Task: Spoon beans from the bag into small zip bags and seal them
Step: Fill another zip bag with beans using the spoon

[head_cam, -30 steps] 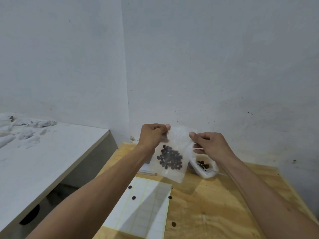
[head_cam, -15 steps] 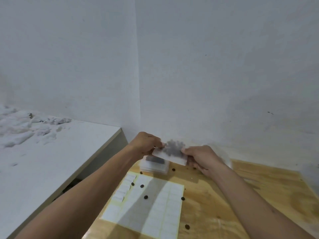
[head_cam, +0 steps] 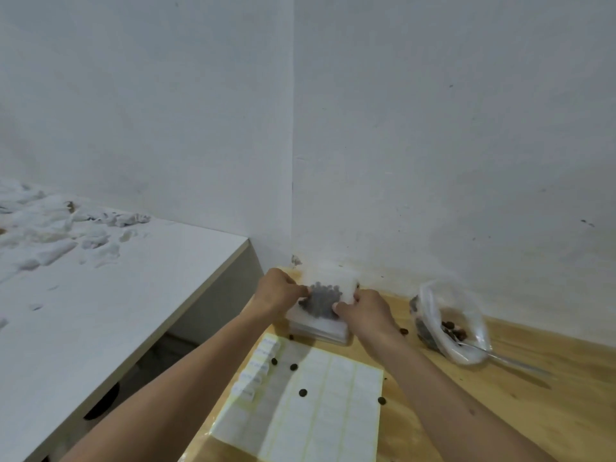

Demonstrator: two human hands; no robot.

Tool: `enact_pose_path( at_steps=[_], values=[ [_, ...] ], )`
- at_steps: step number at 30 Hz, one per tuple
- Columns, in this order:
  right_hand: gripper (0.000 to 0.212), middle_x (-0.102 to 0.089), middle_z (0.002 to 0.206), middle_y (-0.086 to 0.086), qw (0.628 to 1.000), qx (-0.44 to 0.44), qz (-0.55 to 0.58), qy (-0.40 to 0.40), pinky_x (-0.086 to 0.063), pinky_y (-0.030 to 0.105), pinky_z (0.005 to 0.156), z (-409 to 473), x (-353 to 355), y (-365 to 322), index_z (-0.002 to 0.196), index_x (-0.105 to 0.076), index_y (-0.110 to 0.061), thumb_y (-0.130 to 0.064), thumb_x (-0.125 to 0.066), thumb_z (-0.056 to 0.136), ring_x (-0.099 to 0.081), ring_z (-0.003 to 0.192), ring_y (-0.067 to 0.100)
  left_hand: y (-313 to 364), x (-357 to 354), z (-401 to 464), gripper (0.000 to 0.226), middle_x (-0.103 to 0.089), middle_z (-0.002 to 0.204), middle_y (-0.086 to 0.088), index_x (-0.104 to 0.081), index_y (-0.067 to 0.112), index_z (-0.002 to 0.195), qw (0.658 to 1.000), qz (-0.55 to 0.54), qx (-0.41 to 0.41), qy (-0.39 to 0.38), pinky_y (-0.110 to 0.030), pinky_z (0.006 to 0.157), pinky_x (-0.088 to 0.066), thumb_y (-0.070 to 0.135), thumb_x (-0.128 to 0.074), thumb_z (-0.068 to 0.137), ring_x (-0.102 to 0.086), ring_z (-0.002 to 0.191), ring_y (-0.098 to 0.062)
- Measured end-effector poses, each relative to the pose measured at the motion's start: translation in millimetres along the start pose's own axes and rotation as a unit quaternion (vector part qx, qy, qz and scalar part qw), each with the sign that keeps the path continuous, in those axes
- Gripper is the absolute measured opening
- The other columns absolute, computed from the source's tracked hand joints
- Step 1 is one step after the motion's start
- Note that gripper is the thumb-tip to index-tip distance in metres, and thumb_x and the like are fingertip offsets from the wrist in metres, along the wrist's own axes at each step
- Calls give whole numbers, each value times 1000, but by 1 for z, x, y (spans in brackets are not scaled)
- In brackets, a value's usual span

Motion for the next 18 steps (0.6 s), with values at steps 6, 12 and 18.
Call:
enact_pose_path(
  at_steps=[6,12,18],
  values=[
    [29,-69,97,9,999,-1,-50,14,-55,37,75,1,-8,-4,105,-64,-7,-35,-57,100,-68,89,28,-1,-10,4,42,-37,55,-1,-44,13,59,999,52,-8,-12,-29,53,-28,23,-64,95,-35,50,-18],
    [30,-70,99,7,998,2,-62,17,-50,32,64,5,-8,-4,109,-66,-8,-35,-58,98,-67,88,26,1,-14,7,45,-32,56,-1,-34,15,59,997,70,-23,-7,-29,54,-26,18,-60,95,-31,52,-18],
    [27,-60,82,0,998,27,-54,14,-42,29,52,-4,8,-9,100,-61,-9,-36,-56,99,-60,72,18,1,-9,1,25,-49,79,-2,-53,9,82,997,76,-35,-5,-29,64,-39,27,-57,100,-48,69,-17]
  ],
)
Point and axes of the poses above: each hand's wrist, its own z-axis towards the middle knuckle, its own x-axis out of the back of the hand, y = z × x, the point moved 1 cm from there along z, towards the middle knuckle
